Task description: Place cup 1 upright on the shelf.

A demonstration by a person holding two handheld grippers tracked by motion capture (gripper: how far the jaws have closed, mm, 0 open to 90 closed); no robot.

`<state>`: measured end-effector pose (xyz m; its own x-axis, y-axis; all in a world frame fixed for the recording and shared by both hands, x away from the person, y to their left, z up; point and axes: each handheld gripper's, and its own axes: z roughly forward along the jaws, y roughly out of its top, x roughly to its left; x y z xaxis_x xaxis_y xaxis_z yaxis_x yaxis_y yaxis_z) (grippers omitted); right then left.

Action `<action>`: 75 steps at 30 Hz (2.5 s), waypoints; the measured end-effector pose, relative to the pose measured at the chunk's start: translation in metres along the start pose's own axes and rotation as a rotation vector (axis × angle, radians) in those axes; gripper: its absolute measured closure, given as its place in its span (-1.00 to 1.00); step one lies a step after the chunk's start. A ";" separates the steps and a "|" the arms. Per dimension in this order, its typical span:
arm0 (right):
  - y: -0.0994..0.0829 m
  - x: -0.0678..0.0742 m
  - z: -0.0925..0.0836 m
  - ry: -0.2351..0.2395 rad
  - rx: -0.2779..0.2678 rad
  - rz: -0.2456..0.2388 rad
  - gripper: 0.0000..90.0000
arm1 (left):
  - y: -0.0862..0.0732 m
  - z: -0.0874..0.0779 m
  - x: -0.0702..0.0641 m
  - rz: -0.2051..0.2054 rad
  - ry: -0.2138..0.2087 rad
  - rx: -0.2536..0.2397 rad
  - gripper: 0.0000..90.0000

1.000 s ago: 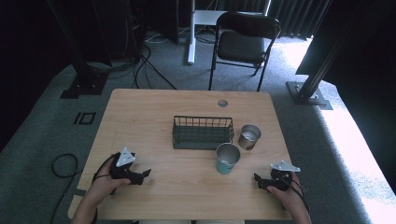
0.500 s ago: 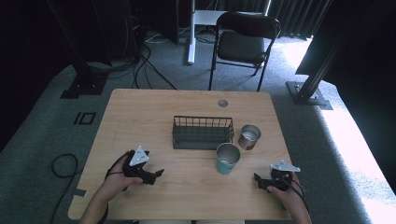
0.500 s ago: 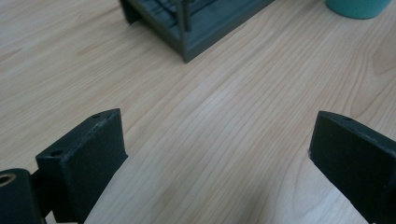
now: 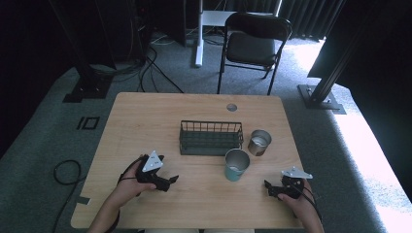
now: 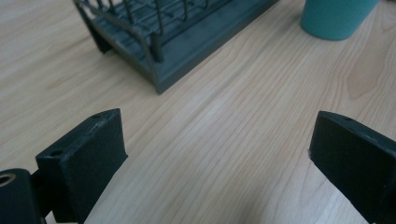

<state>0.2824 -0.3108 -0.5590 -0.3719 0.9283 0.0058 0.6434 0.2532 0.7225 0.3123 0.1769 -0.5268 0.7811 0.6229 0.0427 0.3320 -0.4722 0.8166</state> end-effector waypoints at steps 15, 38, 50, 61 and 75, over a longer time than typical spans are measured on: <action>0.000 0.000 0.000 0.000 0.000 0.000 -0.76 | 0.026 0.019 -0.018 0.052 -0.055 -0.031 -0.90; 0.000 0.000 0.000 0.001 0.000 0.001 -0.76 | 0.066 0.058 -0.053 0.112 -0.170 -0.076 -0.90; 0.000 0.000 0.000 0.001 -0.001 0.001 -0.76 | 0.079 0.072 -0.065 0.131 -0.223 -0.089 -0.90; 0.000 0.000 0.000 0.001 -0.001 0.001 -0.76 | 0.090 0.081 -0.074 0.136 -0.253 -0.108 -0.91; 0.000 0.000 0.000 0.001 -0.001 0.001 -0.76 | 0.103 0.097 -0.083 0.140 -0.279 -0.111 -0.91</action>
<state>0.2824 -0.3109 -0.5590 -0.3721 0.9282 0.0072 0.6430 0.2521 0.7232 0.3330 0.0157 -0.5022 0.9350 0.3544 0.0121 0.1634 -0.4607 0.8724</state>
